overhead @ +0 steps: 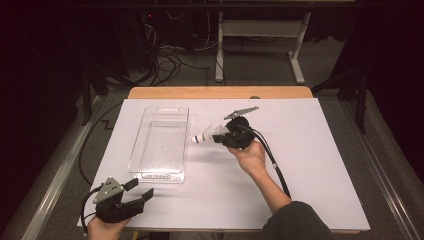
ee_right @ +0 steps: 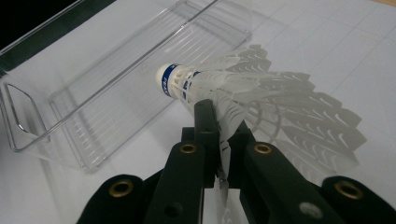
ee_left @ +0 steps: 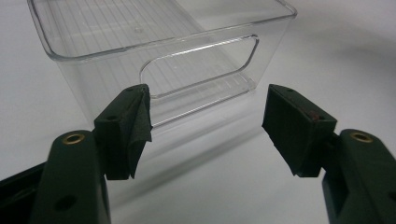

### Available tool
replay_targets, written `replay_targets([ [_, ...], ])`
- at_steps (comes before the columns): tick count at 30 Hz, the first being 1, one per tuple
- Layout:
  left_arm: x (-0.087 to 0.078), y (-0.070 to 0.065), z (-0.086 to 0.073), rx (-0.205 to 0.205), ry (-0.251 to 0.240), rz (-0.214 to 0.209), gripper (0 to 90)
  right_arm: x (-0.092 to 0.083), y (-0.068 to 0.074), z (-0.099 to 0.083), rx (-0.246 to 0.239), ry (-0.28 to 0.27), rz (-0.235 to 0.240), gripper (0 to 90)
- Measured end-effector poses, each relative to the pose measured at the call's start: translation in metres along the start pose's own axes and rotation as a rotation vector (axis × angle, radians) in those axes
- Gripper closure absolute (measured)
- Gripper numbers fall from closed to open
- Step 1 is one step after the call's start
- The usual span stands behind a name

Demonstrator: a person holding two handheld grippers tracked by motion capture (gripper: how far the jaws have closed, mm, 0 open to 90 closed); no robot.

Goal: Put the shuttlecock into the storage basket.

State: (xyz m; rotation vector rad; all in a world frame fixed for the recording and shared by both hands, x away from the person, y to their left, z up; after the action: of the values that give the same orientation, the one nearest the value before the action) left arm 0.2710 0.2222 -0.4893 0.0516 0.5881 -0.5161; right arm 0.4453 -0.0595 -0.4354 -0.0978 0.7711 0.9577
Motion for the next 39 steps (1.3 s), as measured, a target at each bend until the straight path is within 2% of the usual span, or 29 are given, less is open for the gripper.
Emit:
replay_targets([
  [12, 0.001, 0.0, 0.0, 0.001, 0.006, -0.004, 33.3, -0.005, 0.001, 0.01, -0.006, 0.001, -0.008, 89.3],
  [22, 0.001, 0.0, -0.001, 0.001, 0.008, -0.007, 33.3, -0.004, 0.004, 0.02, -0.03, 0.015, -0.012, 89.3],
  [39, 0.0, 0.0, -0.001, 0.001, 0.003, -0.01, 33.2, 0.009, 0.019, 0.04, -0.06, 0.004, 0.015, 89.3],
])
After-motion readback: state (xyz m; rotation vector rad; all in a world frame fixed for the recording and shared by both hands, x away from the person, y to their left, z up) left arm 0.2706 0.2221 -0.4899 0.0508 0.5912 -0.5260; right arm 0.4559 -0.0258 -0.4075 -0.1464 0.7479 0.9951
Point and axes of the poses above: each handheld gripper's, and its own axes: x roughly forward along the jaws, z roughly out of its top, y roughly to its left, the point moved 6 cm from there along x, roughly forward along the jaws, and after that the axes turned 5 degrees about z, right-handed, at the moved point
